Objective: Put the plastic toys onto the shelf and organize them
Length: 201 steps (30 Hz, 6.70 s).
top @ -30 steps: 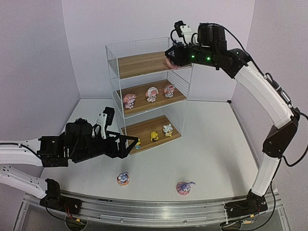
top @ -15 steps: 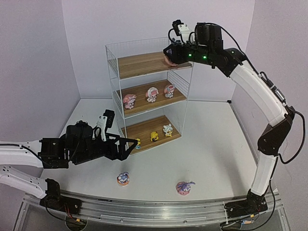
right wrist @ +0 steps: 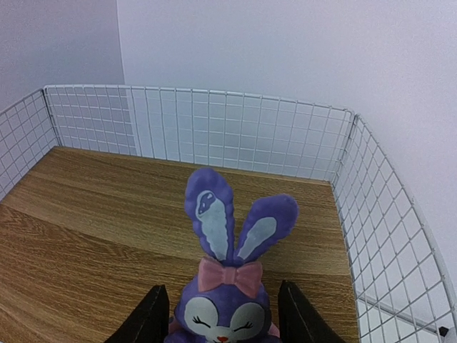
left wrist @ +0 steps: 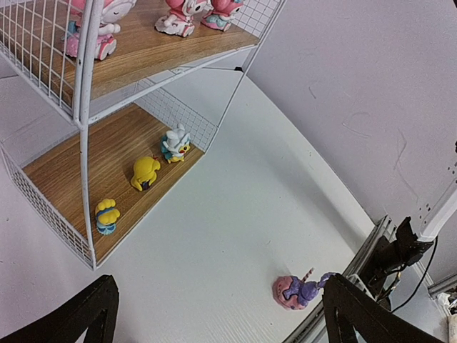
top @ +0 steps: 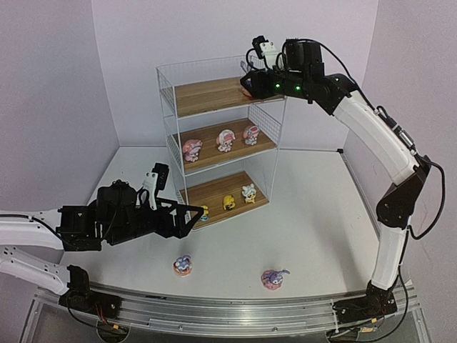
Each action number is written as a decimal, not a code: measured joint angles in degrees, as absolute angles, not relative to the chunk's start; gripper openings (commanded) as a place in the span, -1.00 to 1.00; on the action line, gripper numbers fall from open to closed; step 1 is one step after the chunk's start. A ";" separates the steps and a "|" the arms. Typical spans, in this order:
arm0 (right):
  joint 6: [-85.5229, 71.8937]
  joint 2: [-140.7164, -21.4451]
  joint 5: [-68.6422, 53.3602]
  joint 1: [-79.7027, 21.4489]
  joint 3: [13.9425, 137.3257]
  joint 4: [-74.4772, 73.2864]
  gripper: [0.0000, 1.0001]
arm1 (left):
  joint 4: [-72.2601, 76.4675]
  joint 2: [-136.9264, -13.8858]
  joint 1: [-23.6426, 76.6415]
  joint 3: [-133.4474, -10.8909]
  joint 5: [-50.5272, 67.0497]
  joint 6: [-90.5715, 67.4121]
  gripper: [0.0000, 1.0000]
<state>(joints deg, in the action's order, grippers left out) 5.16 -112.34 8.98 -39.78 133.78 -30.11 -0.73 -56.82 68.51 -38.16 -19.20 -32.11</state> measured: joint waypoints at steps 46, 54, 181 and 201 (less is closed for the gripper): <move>3.68 -104.63 3.95 -38.27 129.89 -28.19 0.94 | 0.67 -54.20 68.51 -36.75 -19.09 -33.05 0.99; -9.80 -78.77 1.22 -38.32 99.04 -27.92 0.95 | -0.25 -52.44 68.51 -36.60 -19.13 -34.36 0.99; -23.42 -115.13 33.06 -55.16 146.89 -47.08 -0.86 | 5.52 -57.14 68.51 -30.72 -10.72 -37.37 0.99; -22.42 -118.13 31.62 -54.48 149.51 -43.89 -0.15 | 5.56 -57.39 68.51 -30.59 -11.22 -37.64 0.99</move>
